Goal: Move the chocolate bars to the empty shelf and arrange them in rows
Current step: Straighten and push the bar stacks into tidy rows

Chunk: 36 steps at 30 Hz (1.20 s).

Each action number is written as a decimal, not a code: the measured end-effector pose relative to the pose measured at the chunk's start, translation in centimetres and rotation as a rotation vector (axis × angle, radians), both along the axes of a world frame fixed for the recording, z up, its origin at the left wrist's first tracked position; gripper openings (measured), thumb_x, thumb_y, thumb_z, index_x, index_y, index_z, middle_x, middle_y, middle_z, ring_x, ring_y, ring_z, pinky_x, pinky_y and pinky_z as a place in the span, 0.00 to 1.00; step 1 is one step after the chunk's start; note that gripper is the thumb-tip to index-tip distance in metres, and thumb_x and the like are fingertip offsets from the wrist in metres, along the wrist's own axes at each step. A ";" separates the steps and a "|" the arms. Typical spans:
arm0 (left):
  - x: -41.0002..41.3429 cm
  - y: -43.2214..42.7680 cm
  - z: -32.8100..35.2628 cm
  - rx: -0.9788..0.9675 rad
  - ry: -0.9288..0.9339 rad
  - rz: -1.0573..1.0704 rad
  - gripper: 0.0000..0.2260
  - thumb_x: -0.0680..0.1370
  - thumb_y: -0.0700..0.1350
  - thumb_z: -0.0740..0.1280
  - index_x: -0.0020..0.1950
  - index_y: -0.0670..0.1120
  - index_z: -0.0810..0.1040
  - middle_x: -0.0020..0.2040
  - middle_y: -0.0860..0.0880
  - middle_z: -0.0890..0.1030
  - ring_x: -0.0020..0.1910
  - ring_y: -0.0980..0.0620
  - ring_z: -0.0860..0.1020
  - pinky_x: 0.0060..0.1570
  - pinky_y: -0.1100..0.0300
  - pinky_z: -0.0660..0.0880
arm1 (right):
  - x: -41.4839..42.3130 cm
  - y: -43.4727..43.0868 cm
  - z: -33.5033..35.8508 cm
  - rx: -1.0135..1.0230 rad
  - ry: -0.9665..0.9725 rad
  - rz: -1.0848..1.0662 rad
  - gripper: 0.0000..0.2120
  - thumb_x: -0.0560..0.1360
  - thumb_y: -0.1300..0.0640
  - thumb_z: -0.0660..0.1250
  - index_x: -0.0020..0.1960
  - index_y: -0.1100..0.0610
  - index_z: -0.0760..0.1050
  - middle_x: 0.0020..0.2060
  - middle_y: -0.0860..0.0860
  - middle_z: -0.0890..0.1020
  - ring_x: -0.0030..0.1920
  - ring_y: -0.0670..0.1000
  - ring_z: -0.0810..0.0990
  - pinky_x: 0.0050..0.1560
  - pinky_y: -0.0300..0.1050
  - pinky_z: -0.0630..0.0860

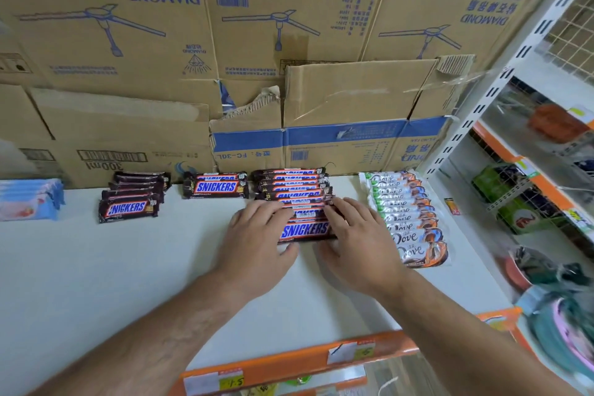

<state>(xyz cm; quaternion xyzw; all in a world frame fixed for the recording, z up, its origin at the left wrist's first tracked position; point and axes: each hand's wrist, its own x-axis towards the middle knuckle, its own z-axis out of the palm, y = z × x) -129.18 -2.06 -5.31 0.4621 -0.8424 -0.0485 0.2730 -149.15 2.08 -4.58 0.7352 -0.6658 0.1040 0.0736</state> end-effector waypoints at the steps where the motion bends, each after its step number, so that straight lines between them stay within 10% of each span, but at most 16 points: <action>1: -0.6 0.0 0.3 -0.004 -0.036 -0.036 0.21 0.69 0.55 0.69 0.60 0.50 0.78 0.58 0.53 0.79 0.60 0.50 0.73 0.60 0.52 0.69 | -0.2 0.4 0.0 -0.001 0.015 -0.007 0.27 0.70 0.42 0.62 0.64 0.56 0.74 0.63 0.52 0.76 0.65 0.56 0.72 0.65 0.52 0.68; 11: -8.1 0.4 2.3 0.038 -0.126 -0.204 0.23 0.69 0.57 0.66 0.62 0.50 0.77 0.59 0.51 0.78 0.63 0.47 0.71 0.67 0.58 0.55 | -5.9 1.6 1.6 0.059 -0.023 -0.103 0.28 0.68 0.43 0.67 0.64 0.55 0.75 0.63 0.53 0.78 0.66 0.57 0.73 0.64 0.52 0.69; 25: -20.1 2.8 1.2 0.353 -0.310 -0.037 0.51 0.64 0.69 0.67 0.78 0.55 0.45 0.78 0.53 0.48 0.77 0.53 0.43 0.73 0.56 0.44 | -19.5 -6.7 2.0 0.231 -0.152 0.083 0.13 0.78 0.51 0.56 0.53 0.57 0.74 0.53 0.54 0.79 0.54 0.59 0.77 0.55 0.52 0.75; 36: -21.8 3.9 2.5 0.443 -0.367 0.079 0.46 0.64 0.66 0.70 0.77 0.56 0.54 0.73 0.52 0.56 0.72 0.51 0.51 0.72 0.50 0.57 | -20.1 -10.7 2.1 0.472 0.000 0.177 0.24 0.74 0.42 0.55 0.59 0.57 0.76 0.63 0.56 0.73 0.60 0.60 0.73 0.62 0.53 0.73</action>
